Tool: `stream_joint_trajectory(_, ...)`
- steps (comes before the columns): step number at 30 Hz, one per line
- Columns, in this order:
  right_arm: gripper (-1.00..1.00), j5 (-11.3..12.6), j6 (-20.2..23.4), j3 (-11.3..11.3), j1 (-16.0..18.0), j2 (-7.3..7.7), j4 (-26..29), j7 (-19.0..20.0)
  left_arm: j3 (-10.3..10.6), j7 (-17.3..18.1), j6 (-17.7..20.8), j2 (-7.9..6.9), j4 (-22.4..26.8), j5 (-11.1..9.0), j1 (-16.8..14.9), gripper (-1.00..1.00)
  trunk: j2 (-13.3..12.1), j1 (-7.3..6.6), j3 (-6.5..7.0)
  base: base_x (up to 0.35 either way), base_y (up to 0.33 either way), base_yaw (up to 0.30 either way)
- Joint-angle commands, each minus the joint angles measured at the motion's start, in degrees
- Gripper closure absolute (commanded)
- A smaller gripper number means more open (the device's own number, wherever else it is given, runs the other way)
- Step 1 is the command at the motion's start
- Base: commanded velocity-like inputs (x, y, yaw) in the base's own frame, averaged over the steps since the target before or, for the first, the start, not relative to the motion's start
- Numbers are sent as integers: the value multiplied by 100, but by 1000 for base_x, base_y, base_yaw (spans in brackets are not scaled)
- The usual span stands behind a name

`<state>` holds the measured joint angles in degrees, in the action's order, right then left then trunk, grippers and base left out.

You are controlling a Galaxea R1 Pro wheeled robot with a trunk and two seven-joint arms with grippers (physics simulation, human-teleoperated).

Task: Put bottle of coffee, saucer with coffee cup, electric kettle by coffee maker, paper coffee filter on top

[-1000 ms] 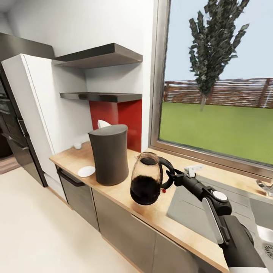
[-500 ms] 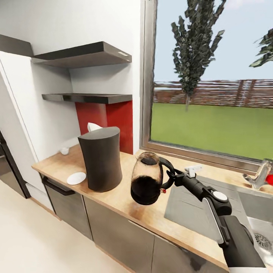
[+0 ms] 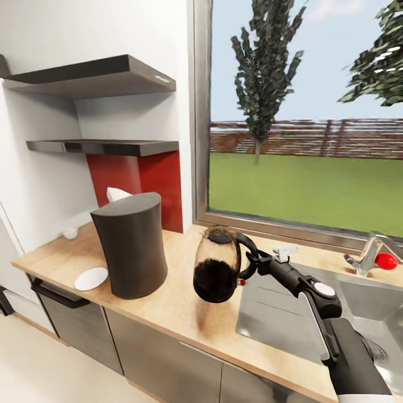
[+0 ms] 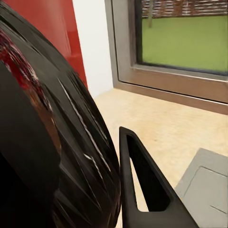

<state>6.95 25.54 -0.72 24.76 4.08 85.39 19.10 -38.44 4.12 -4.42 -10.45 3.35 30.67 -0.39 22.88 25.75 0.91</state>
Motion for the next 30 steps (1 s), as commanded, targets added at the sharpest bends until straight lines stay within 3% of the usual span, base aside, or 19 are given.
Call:
stream_joint_trajectory(1,100,79,45,-4,3,-2,-4,-43,-49,19,-16,-1,-6,50,1,-100,5,3,-2,84,66,-15)
stream_joint_trajectory(3,100,77,-49,13,3,-9,-133,-314,-54,19,-15,-1,-5,53,2,-100,5,3,-2,26,21,-5)
stream_joint_trajectory(7,100,76,-412,20,3,-12,-446,-467,-55,19,-3,-6,-10,53,3,-100,5,3,-2,16,14,-1)
stream_joint_trajectory(22,100,78,-1266,28,3,-22,-1295,-486,-33,19,20,-27,-12,53,4,-100,5,3,-2,54,107,0)
stream_joint_trajectory(30,100,78,-1296,28,3,-22,-1314,-486,-32,19,14,-23,-10,53,4,-100,5,3,-2,37,216,0)
